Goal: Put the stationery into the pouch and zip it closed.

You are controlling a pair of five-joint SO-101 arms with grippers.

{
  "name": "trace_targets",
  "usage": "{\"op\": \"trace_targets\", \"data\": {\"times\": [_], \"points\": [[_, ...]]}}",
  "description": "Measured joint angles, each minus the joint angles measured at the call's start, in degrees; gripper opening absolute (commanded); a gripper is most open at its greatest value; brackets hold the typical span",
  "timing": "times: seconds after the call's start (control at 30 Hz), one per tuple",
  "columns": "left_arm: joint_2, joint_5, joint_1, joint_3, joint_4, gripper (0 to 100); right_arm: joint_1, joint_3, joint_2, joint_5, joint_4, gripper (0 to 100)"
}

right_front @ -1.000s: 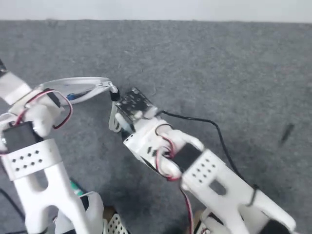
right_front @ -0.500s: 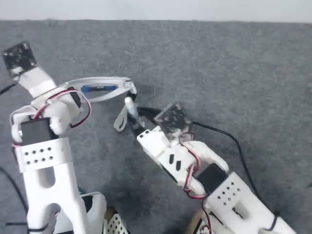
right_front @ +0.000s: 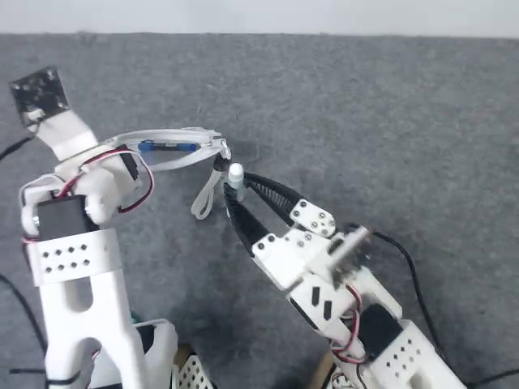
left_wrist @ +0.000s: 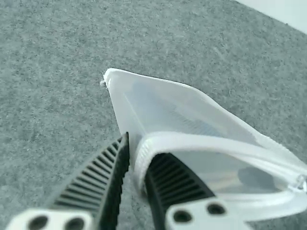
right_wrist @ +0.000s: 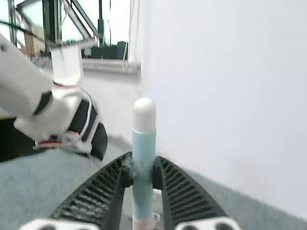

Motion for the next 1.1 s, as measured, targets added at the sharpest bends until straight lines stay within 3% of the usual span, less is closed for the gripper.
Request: {"op": "trace_targets", "data": {"times": [0.3, 0.7, 1.1], "points": [[0.0, 0.0, 0.2, 0.0, 0.0, 1, -0.2, 2.2, -4.2, 0.0, -11.8, 0.6], [0.0, -0.1, 4.0, 2.2, 0.0, 1, 0.0, 0.2, -3.4, 0.0, -18.0, 0.6], [0.0, -0.1, 4.4, 2.3, 0.0, 1, 0.2, -7.9, 25.4, 0.0, -34.3, 0.6]]}}
